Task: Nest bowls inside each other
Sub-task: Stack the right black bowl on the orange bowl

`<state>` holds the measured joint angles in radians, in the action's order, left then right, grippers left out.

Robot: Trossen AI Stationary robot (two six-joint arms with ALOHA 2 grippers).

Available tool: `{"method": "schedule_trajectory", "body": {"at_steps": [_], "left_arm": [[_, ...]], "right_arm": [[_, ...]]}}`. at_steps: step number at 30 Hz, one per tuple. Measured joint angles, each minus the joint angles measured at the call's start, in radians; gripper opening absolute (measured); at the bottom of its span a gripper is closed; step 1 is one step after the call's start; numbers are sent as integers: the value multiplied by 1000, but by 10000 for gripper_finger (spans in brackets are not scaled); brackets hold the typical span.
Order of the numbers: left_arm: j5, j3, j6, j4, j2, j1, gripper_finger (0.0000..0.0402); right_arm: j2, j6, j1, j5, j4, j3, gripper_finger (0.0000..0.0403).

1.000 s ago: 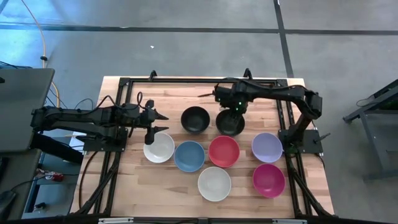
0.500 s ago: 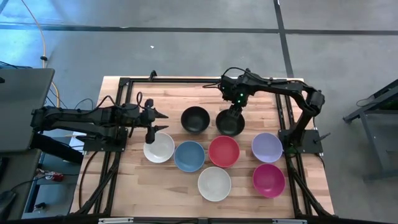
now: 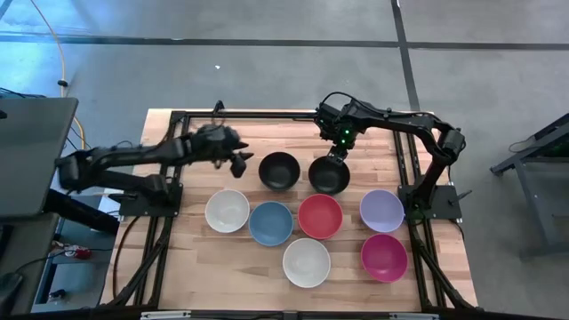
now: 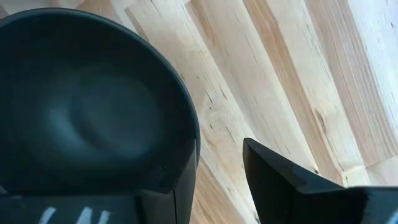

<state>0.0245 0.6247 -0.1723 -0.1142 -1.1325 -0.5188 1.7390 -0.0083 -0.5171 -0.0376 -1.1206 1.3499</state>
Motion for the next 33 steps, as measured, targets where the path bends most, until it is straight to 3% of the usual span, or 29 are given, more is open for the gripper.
{"method": "schedule_trajectory", "body": {"at_steps": [7,13,29,33], "left_arm": [[-13,321,75,-276,-304,-7,188],[-13,515,162,-481,-451,4,188],[-13,547,193,-580,-455,-2,188],[-13,547,195,-579,-450,-7,188]], "right_arm": [[0,-26,0,-1,-16,0,126],[0,-75,-2,-13,-38,-1,126],[0,-105,-28,-129,87,-156,126],[-2,-105,-31,-131,102,-156,103]]}}
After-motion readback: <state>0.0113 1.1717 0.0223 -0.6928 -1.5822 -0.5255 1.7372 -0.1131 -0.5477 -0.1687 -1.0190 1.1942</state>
